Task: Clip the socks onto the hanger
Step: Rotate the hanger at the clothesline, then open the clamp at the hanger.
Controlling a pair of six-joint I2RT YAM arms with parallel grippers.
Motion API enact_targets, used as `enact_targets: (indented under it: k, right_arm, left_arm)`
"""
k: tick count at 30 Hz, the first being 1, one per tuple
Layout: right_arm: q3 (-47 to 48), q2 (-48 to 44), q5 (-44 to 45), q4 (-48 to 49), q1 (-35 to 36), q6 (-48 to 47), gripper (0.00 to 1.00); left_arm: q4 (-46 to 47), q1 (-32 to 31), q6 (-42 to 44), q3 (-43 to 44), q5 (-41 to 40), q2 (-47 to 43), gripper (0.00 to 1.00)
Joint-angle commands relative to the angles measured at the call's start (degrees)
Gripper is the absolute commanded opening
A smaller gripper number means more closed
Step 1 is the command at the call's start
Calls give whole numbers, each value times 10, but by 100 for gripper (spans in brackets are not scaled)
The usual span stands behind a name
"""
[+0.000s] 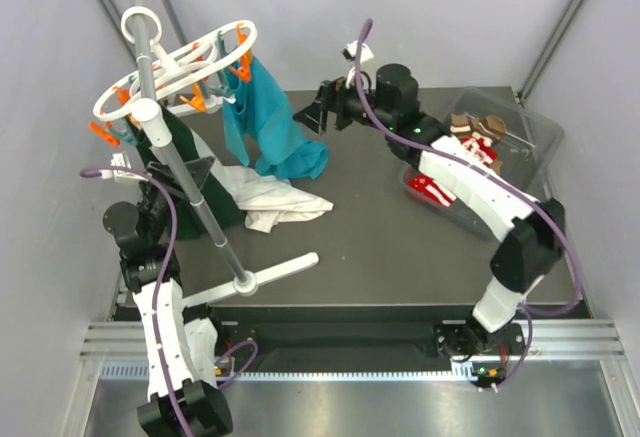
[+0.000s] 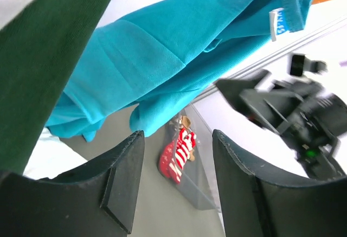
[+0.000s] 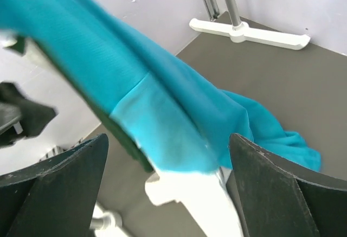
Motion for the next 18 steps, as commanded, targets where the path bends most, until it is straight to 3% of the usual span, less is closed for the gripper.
enact_targets:
  k: [1, 3, 8, 13, 18]
  right_arm:
    - [-50, -80, -36, -27, 1, -30, 92]
    - [-74, -111, -50, -35, 1, -25, 93]
    - [-71, -156, -114, -47, 15, -5, 89]
    - [-83, -179, -134, 77, 46, -6, 81]
    - [-52, -152, -129, 158, 66, -2, 71]
  left_arm:
    - [-24, -2, -20, 10, 15, -2, 58]
    - [-19, -5, -25, 15, 24, 0, 58]
    - [94, -9, -71, 31, 62, 9, 58]
    - [179, -17, -116, 53, 81, 25, 58]
    - [345, -23, -196, 55, 80, 51, 58]
